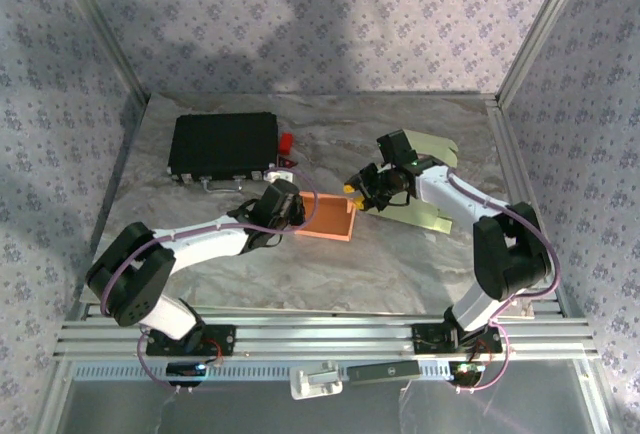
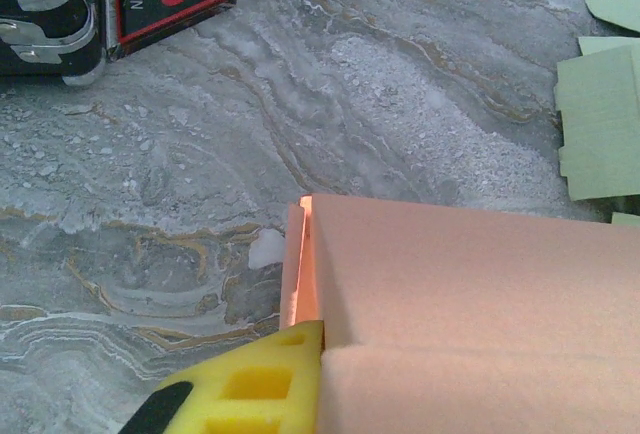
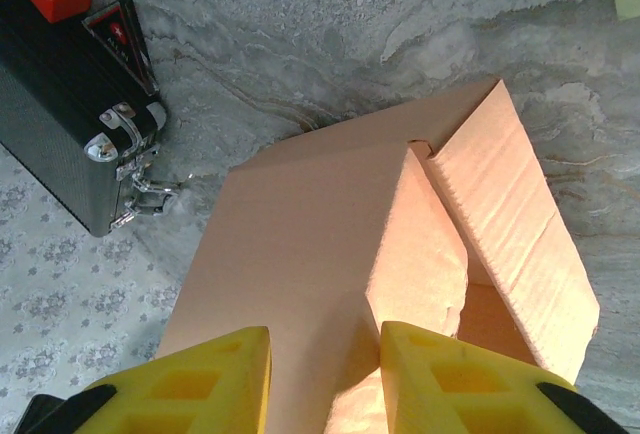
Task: Fold the paper box
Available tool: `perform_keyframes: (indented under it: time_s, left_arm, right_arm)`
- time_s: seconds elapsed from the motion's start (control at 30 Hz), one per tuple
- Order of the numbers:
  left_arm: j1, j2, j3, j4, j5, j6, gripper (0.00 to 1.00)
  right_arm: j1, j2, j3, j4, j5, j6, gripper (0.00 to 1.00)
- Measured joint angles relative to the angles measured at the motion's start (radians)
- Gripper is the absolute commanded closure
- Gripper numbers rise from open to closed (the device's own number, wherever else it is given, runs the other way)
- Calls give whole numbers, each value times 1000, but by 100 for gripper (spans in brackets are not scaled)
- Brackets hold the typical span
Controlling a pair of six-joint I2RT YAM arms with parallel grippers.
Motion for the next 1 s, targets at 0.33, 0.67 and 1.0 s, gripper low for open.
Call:
perform_keyframes:
  time_s: [0.33, 0.67, 1.0]
  left_arm:
    - [-10, 5, 5, -3, -12, -24, 86]
    - [-26, 5, -43, 42, -8, -69, 84]
    - [-44, -26, -81, 34, 5, -108, 40]
  right_arm:
    - [0, 2, -38, 33, -10, 7, 65]
    - [0, 2, -104, 70, -6, -5, 66]
    - [6, -15, -120, 77, 26, -27, 66]
